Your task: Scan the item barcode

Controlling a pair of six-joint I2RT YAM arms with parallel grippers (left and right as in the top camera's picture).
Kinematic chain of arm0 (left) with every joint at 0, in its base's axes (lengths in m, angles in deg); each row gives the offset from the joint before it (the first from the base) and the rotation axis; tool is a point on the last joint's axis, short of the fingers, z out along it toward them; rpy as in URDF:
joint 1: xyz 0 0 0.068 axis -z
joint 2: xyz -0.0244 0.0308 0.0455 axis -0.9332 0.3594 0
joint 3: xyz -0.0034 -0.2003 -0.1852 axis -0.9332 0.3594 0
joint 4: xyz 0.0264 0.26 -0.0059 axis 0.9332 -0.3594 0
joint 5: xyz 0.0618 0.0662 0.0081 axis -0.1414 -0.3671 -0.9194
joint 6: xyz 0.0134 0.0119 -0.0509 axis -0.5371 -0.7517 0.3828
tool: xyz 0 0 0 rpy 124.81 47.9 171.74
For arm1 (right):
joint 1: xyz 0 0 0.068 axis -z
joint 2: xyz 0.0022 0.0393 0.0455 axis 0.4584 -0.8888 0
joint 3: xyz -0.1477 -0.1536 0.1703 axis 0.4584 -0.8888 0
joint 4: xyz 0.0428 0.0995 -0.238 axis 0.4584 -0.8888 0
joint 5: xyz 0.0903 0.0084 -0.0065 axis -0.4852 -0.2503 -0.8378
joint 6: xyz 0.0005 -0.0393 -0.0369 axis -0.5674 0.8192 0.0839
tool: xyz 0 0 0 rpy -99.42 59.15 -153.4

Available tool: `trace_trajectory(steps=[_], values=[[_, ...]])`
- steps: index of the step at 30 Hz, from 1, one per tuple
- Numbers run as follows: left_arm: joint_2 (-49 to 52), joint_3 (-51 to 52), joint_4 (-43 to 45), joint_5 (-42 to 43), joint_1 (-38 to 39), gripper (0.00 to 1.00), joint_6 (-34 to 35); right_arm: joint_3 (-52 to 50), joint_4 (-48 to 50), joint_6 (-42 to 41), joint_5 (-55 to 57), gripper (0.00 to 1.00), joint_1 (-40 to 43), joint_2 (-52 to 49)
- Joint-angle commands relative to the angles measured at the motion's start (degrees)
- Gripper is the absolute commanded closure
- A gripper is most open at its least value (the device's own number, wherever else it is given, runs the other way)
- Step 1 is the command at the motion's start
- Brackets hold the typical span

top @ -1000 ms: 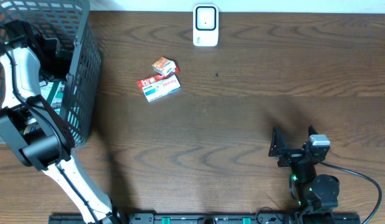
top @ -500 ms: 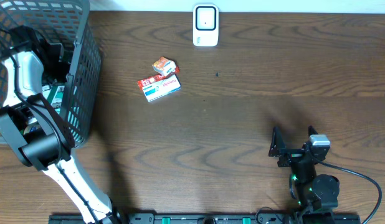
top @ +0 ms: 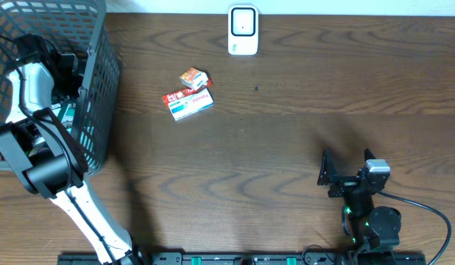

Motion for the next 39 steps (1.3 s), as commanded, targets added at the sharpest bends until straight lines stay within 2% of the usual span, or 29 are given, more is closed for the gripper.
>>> trace_trajectory(steps=[1, 5, 6, 13, 18, 23, 39], values=[[4.1, 0.9, -0.3, 0.8, 0.0, 0.62, -0.4, -0.1, -0.2, -0.6, -0.2, 0.01, 0.2, 0.2], [4.1, 0.9, -0.3, 0.8, 0.0, 0.89, -0.2, -0.1, -0.2, -0.6, -0.2, 0.01, 0.2, 0.2], [4.1, 0.9, -0.3, 0.8, 0.0, 0.92, -0.2, -0.1, -0.2, -0.6, -0.2, 0.01, 0.2, 0.2], [3.5, -0.2, -0.5, 0.8, 0.0, 0.93, 1.8, -0.1, -0.2, -0.6, -0.2, 0.01, 0.2, 0.2], [-1.5, -1.2, -0.1, 0.3, 0.0, 0.93, 3.1, -0.1, -0.2, -0.6, -0.2, 0.01, 0.2, 0.2], [-11.6, -1.2, 1.2, -4.0, 0.0, 0.93, 5.2, -0.1, -0.2, -0.6, -0.2, 0.01, 0.2, 0.2], [-40.7, -1.2, 2.2, -4.0, 0.2, 0.93, 9.8, -0.1, -0.2, -0.6, -0.2, 0.01, 0.2, 0.2]])
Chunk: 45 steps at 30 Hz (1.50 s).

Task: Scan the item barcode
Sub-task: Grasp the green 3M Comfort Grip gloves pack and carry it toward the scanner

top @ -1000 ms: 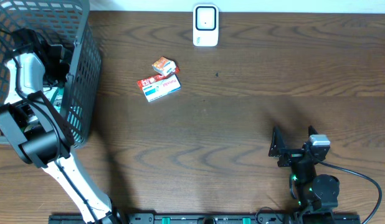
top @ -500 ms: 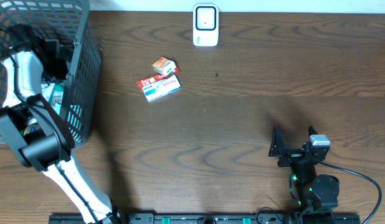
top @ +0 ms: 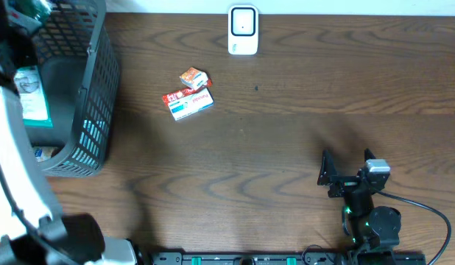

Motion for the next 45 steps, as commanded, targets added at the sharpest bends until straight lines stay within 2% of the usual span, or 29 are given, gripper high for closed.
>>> trace_trajectory(steps=[1, 5, 9, 13, 17, 22, 27, 30, 34, 37, 40, 45], values=[[-7.3, -0.7, -0.1, -0.5, 0.4, 0.93, 2.0, -0.1, -0.2, -0.6, -0.2, 0.01, 0.3, 0.2], [-14.1, -0.7, -0.3, -0.2, 2.3, 0.93, 4.0, -0.1, -0.2, -0.6, -0.2, 0.01, 0.3, 0.2], [-20.1, -0.7, -0.7, 3.7, 6.2, 0.93, 4.4, -0.1, -0.2, -0.6, -0.2, 0.01, 0.3, 0.2], [-23.8, -0.7, -0.9, 4.7, 12.3, 0.93, 7.0, -0.1, -0.2, -0.6, -0.2, 0.01, 0.3, 0.2], [-23.2, -0.7, -3.1, 4.7, 20.8, 0.93, 12.1, -0.1, -0.2, -0.6, -0.2, 0.01, 0.3, 0.2], [-17.4, -0.7, -6.8, 3.5, 29.8, 0.93, 16.9, -0.1, -0.2, -0.6, -0.2, 0.01, 0.3, 0.2], [-8.8, -0.7, -9.0, -8.5, 36.2, 0.93, 20.2, -0.1, -0.2, -0.6, -0.2, 0.01, 0.3, 0.2], [-0.3, -0.7, -10.2, -12.8, 39.1, 0.93, 21.0, -0.1, -0.2, -0.6, -0.2, 0.01, 0.3, 0.2], [8.1, -0.7, -11.7, -12.7, 40.2, 0.93, 26.1, -0.1, -0.2, -0.6, -0.2, 0.01, 0.3, 0.2], [13.0, -0.7, -11.9, -11.2, 41.8, 0.93, 27.5, -0.1, -0.2, -0.6, -0.2, 0.01, 0.3, 0.2], [15.5, -0.7, -11.2, -8.9, 43.9, 0.93, 28.5, -0.1, -0.2, -0.6, -0.2, 0.01, 0.3, 0.2], [17.0, -0.7, -8.6, -8.2, 48.6, 0.93, 36.0, -0.1, -0.2, -0.6, -0.2, 0.01, 0.3, 0.2]])
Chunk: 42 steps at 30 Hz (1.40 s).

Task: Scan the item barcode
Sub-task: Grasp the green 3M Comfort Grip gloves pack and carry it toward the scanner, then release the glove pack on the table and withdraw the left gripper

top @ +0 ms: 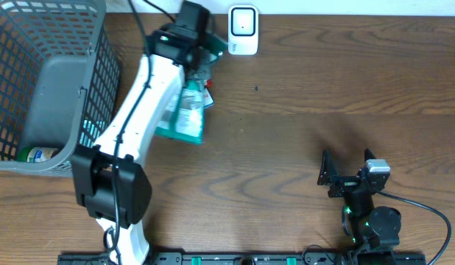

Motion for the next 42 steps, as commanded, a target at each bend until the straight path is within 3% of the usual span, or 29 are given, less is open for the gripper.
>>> trace_trajectory(steps=[1, 10, 20, 24, 32, 35, 36, 37, 39, 42], values=[[-0.2, -0.5, 2.0, 1.9, 4.1, 0.93, 7.3, -0.1, -0.2, -0.6, -0.2, 0.01, 0.3, 0.2], [0.3, 0.2, 6.3, -0.5, 11.1, 0.93, 16.0, -0.1, -0.2, -0.6, -0.2, 0.01, 0.3, 0.2], [3.4, 1.0, 3.6, 0.9, 12.2, 0.93, 19.3, -0.1, -0.2, -0.6, -0.2, 0.01, 0.3, 0.2], [4.2, 1.0, 4.9, 0.9, 14.1, 0.93, 22.9, -0.1, -0.2, -0.6, -0.2, 0.01, 0.3, 0.2], [4.2, 1.0, 8.2, 1.4, 16.8, 0.92, 22.9, -0.1, -0.2, -0.6, -0.2, 0.01, 0.3, 0.2], [4.2, 0.9, 8.2, 1.1, 16.1, 0.76, 22.8, -0.1, -0.2, -0.6, -0.2, 0.01, 0.3, 0.2], [4.2, 0.9, 8.2, 1.1, 15.6, 0.57, 22.8, -0.1, -0.2, -0.6, -0.2, 0.01, 0.3, 0.2], [4.1, 0.9, 8.2, 1.1, 15.0, 0.32, 22.8, -0.1, -0.2, -0.6, -0.2, 0.01, 0.3, 0.2], [3.7, 0.8, 8.1, 1.6, 14.4, 0.30, 21.5, -0.1, -0.2, -0.6, -0.2, 0.01, 0.3, 0.2], [0.3, -0.7, 8.1, 1.5, 13.9, 0.29, 12.7, -0.1, -0.2, -0.6, -0.2, 0.01, 0.3, 0.2]])
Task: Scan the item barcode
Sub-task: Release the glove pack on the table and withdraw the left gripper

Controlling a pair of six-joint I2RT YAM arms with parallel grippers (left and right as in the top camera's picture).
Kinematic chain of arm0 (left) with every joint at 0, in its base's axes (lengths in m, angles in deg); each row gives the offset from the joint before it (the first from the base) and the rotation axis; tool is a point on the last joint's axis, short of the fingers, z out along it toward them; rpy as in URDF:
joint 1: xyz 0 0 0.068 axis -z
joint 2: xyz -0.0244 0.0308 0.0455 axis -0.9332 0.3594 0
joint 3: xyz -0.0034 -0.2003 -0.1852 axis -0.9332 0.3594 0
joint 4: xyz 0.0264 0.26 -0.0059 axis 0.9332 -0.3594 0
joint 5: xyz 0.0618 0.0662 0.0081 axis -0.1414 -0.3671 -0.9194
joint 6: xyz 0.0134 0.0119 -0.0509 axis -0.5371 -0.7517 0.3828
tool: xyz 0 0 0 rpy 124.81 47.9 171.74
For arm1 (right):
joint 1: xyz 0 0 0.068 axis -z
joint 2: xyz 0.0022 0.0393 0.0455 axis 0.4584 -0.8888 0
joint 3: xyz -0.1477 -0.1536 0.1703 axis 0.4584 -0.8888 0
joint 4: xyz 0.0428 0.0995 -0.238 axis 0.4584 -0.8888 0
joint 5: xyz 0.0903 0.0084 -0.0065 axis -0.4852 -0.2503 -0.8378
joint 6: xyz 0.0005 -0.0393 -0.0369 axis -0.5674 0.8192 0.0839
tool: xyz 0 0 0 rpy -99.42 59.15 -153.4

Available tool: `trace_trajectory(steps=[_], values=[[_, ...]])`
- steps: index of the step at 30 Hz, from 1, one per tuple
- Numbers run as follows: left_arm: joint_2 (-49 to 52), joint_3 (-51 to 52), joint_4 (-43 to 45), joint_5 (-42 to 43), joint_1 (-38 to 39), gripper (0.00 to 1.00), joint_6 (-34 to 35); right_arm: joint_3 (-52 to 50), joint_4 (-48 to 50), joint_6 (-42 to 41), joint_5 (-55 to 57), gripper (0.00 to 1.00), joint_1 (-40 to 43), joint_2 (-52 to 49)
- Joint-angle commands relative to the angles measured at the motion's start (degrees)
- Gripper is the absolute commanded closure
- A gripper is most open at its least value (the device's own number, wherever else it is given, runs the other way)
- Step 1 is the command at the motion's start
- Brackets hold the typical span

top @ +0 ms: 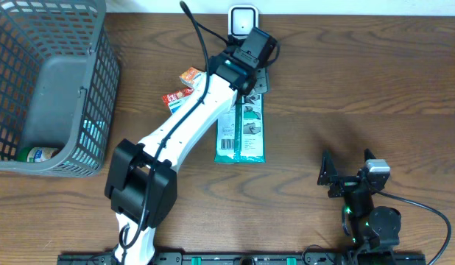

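A flat teal packet (243, 136) with a white barcode panel facing up stretches across the table's middle. Its far end is held in my left gripper (258, 76), which is shut on it. That gripper sits just in front of the white scanner (242, 18) at the table's far edge, and the arm partly covers the scanner's lower part. My right gripper (329, 175) rests near the front right, away from everything. Its jaws are too small and dark in the overhead view to read.
A grey wire basket (95, 88) stands at the far left with a small item (34, 154) left in its near corner. A small orange box (191, 75) and a red-and-white box (173, 98) lie left of my left arm, partly hidden by it.
My left gripper has moved right with the teal packet, from left of the scanner to directly in front of it. The packet now lies straight, barcode up. The right arm is unchanged.
My left arm was first reaching down into the basket. Then it was raised high at the left with the teal packet in its grip. Later it held the packet over the two small boxes, and now holds it in front of the scanner.
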Motion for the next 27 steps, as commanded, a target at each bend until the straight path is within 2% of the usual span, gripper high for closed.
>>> trace_trajectory(steps=[1, 8, 12, 15, 20, 24, 27], values=[[-5.7, -2.1, -0.1, -1.7, -0.7, 0.28, -10.4, -0.1, -0.2, -0.6, -0.2, 0.01, 0.3, 0.2], [-22.8, -2.7, -0.2, -17.4, -1.7, 0.20, -23.2, -0.1, -0.2, -0.6, -0.2, 0.01, 0.3, 0.2], [-32.8, -2.7, -1.7, -22.8, -6.8, 0.19, -25.0, -0.1, -0.2, -0.6, -0.2, 0.01, 0.3, 0.2], [-38.7, -2.7, -3.6, -23.0, -15.1, 0.18, -24.9, -0.1, -0.2, -0.6, -0.2, 0.01, 0.3, 0.2], [-43.1, -2.7, -6.8, -22.9, -30.5, 0.19, -25.0, -0.1, -0.2, -0.6, -0.2, 0.01, 0.3, 0.2], [-42.1, -2.7, -11.8, -22.0, -42.6, 0.18, -25.0, -0.1, -0.2, -0.6, -0.2, 0.01, 0.3, 0.2], [-39.6, -2.7, -15.3, -18.2, -48.5, 0.18, -25.8, -0.1, -0.2, -0.6, -0.2, 0.01, 0.3, 0.2]])
